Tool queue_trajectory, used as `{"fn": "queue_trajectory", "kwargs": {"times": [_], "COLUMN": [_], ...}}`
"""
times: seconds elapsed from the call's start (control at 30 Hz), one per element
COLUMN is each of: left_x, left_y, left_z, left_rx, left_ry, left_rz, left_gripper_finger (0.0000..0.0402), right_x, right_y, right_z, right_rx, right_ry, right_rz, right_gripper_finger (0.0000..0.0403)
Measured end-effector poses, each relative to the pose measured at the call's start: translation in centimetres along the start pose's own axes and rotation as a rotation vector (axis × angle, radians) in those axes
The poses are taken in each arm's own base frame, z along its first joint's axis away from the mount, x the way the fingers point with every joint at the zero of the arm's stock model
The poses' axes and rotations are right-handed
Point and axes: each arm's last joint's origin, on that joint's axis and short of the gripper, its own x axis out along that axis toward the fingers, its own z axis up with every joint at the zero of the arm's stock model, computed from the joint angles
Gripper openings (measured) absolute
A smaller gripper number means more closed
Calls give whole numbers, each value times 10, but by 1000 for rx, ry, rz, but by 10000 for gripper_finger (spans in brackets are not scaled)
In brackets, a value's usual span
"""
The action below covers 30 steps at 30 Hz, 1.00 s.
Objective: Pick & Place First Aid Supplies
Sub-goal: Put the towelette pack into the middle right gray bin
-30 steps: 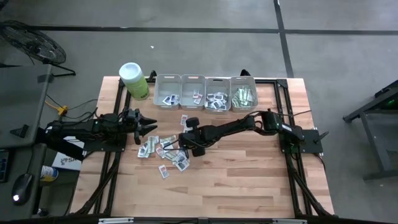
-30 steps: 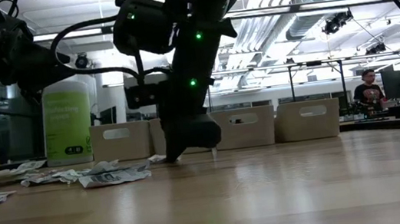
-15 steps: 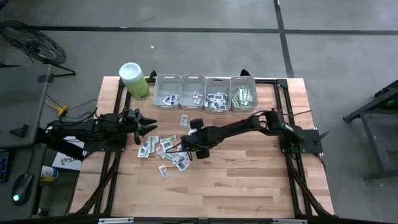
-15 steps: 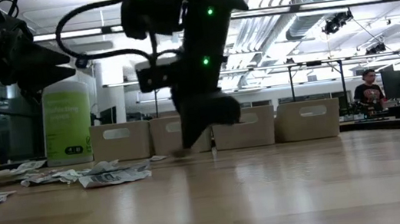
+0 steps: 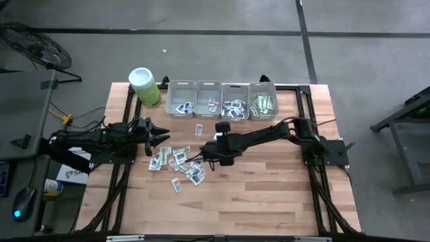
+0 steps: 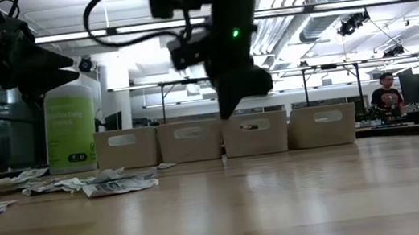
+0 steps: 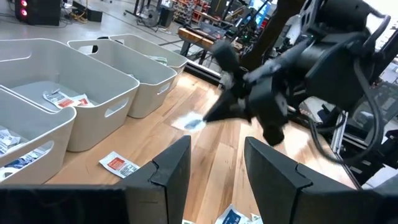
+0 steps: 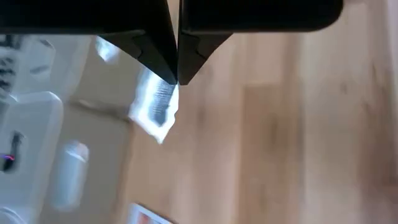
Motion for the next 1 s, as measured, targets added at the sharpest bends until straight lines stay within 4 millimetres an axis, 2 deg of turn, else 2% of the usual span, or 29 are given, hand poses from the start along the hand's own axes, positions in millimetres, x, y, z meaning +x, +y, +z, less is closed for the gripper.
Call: {"fn": "queue_trajectory", "kwargs": {"times": [0.27,0.37,0.73,1.0], "left_x": [0,0,0,0], "left_y": [0,0,0,0], "left_z": [0,0,0,0], "left_rx": [0,0,0,0], "left_ry": [0,0,1,1], "left_rz": [0,1,1,1], "left_gripper_finger": [150,150,150,150], "right_x": [-32,-38,-15,6], "right_y": [-22,-34,-76,-106], "right_z": [-18,-23,-38,-49], "right_rx": [50,62,44,-172], "right_ry": [39,50,180,266], "right_rz": [-127,-153,-203,-119], "right_gripper_finger": [0,0,0,0]}}
